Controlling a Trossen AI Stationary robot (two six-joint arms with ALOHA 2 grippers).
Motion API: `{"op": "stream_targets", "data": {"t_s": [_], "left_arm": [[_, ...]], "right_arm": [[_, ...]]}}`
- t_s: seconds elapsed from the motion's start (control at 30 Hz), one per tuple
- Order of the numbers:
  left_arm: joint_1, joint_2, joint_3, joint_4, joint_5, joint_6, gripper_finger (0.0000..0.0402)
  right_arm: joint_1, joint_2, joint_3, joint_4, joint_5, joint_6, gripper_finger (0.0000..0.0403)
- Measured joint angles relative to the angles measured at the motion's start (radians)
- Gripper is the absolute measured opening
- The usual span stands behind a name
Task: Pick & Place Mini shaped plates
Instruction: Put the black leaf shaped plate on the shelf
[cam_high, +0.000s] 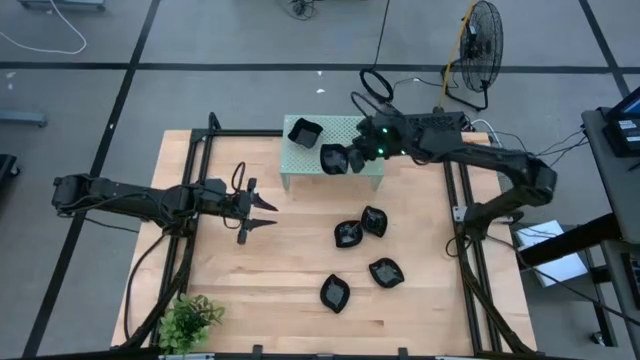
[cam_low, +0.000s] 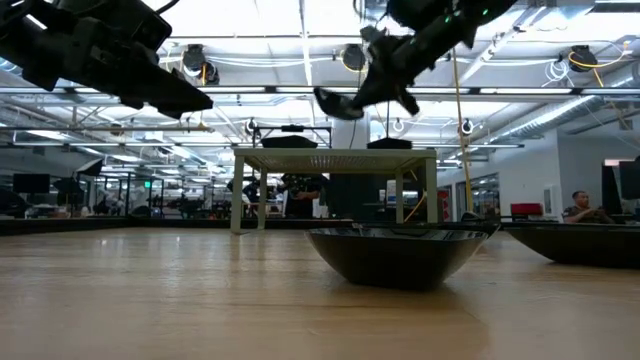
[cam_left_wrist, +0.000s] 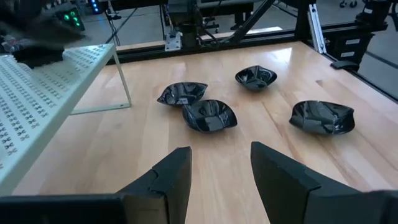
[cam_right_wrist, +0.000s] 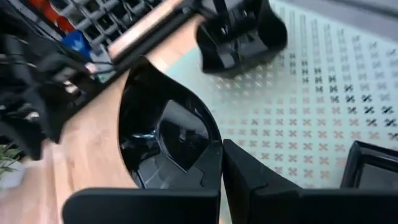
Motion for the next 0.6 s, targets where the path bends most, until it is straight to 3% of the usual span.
{"op": "stream_targets", "data": {"t_s": [0.13,0.37,0.6], "left_arm": [[0.000,0.000,0.000,-0.017,0.000,0.000,0.0170],[0.000,0.000,0.000,-0.022,-0.001,-0.012,0.0170],[0.000,0.000,0.000,-0.021,-0.001,-0.011,0.0170]], "right_arm": [[-0.036,0.054,0.001,0.008,-0.016,-0.038,0.0000],[-0.052,0.074,0.001,0.002,0.111,-0.095,0.0000],[-0.038,0.073,0.001,0.004,0.110,-0.099,0.0001]]}}
